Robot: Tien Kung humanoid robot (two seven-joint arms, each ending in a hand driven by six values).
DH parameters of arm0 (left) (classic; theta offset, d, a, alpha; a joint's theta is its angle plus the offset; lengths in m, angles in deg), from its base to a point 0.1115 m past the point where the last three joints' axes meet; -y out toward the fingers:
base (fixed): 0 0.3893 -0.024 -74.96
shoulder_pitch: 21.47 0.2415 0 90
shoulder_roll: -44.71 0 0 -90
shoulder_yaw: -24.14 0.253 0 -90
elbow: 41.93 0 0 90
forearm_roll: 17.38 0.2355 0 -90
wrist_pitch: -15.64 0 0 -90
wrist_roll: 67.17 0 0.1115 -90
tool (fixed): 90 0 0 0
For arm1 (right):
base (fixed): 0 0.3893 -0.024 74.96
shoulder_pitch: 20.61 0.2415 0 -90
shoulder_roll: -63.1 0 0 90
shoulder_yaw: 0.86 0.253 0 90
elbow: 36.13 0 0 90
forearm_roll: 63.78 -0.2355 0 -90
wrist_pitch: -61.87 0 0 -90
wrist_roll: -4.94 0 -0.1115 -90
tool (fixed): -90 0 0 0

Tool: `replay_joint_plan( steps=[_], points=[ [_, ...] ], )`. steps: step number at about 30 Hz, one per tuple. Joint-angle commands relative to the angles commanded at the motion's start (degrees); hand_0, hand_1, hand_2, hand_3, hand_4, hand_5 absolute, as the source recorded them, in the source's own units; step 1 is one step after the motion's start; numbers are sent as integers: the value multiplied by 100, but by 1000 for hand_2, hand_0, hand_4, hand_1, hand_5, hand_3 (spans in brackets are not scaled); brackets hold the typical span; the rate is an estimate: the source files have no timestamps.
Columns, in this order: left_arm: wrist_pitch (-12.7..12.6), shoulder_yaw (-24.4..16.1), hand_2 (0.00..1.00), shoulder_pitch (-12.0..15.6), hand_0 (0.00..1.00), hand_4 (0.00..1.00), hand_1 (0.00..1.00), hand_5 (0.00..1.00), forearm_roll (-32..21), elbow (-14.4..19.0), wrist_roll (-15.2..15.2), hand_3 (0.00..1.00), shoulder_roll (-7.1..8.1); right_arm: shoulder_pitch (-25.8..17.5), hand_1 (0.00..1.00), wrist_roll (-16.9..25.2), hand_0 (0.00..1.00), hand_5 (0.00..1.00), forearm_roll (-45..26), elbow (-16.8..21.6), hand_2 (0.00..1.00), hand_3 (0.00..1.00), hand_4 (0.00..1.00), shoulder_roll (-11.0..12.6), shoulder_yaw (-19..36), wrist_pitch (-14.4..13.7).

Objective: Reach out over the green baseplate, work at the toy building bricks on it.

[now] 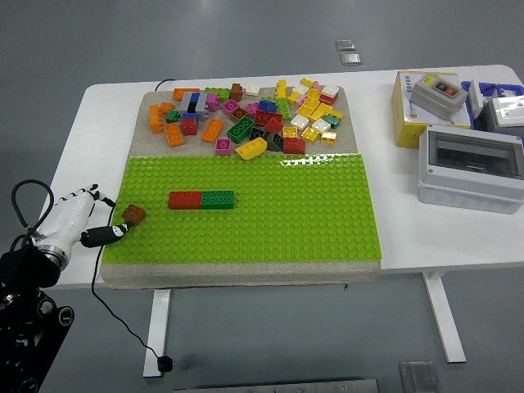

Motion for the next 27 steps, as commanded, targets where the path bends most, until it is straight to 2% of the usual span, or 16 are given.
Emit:
replay_joint_plan(
  steps=[7,19,27],
  points=[
    [-121,74,998,-166,998,831,998,484,0,-270,-10,663,-90,9,623,-13,695,900,88,0,624,706,335,-18,78,6],
    [-166,280,998,-525,998,828,998,480,0,-688,-2,664,-262,36,622,-20,695,903,25,0,623,705,334,-20,37,-1],
    [-157,258,998,-556,998,827,998,481,0,-732,-10,663,-273,36,622,-11,695,904,-15,0,622,704,333,-14,12,-3]
  ],
)
